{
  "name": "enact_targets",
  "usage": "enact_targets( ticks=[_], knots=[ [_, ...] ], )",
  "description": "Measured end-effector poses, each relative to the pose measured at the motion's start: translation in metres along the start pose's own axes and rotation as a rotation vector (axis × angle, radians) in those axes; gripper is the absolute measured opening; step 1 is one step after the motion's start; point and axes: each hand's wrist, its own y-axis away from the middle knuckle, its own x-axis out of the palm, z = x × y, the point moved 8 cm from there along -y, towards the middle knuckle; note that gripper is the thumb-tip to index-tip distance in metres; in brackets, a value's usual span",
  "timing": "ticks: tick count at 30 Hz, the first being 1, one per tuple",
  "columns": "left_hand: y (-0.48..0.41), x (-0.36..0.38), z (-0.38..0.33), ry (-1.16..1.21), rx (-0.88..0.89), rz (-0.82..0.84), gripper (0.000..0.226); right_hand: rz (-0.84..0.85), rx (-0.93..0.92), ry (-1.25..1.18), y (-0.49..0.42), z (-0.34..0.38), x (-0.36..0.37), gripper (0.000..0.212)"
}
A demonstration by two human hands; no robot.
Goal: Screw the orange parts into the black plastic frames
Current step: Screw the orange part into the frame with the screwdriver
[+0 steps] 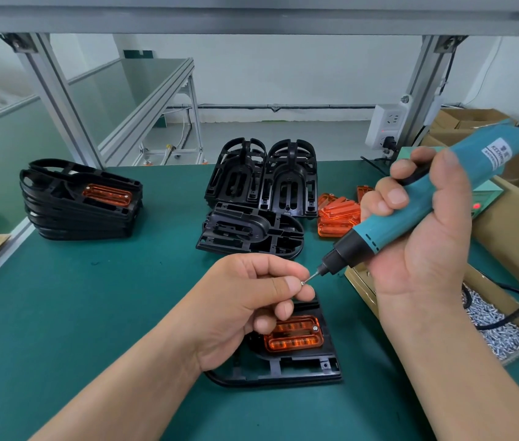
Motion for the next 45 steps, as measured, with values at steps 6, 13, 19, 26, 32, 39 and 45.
enact_targets(
  ticks=[6, 13, 19, 26, 32, 39, 45],
  knots=[
    [0.000, -0.003, -0.002, -0.092, 0.026, -0.006, 0.016, 0.021, -0.015, 0.031, 0.001, 0.000, 0.003, 0.015],
    [0.001, 0.000, 0.000, 0.013, -0.017, 0.062, 0.017, 0.038, -0.025, 0.031, 0.002, 0.001, 0.004, 0.015],
    [0.001, 0.000, -0.003, -0.026, 0.034, 0.054, 0.016, -0.020, -0.020, 0.024, 0.000, -0.001, -0.002, 0.013],
    [0.000, -0.003, -0.006, -0.114, 0.078, 0.026, 0.014, 0.010, -0.001, 0.024, 0.002, -0.004, 0.002, 0.012],
    [-0.001, -0.006, -0.008, -0.206, 0.107, -0.016, 0.017, -0.056, 0.035, 0.036, 0.004, -0.011, -0.003, 0.012],
    [-0.001, -0.006, -0.009, -0.259, 0.089, -0.023, 0.021, -0.074, 0.050, 0.039, 0.004, -0.017, -0.006, 0.012],
    [0.000, -0.008, -0.012, -0.298, 0.071, 0.003, 0.019, -0.095, 0.067, 0.032, 0.005, -0.020, -0.009, 0.012]
  ],
)
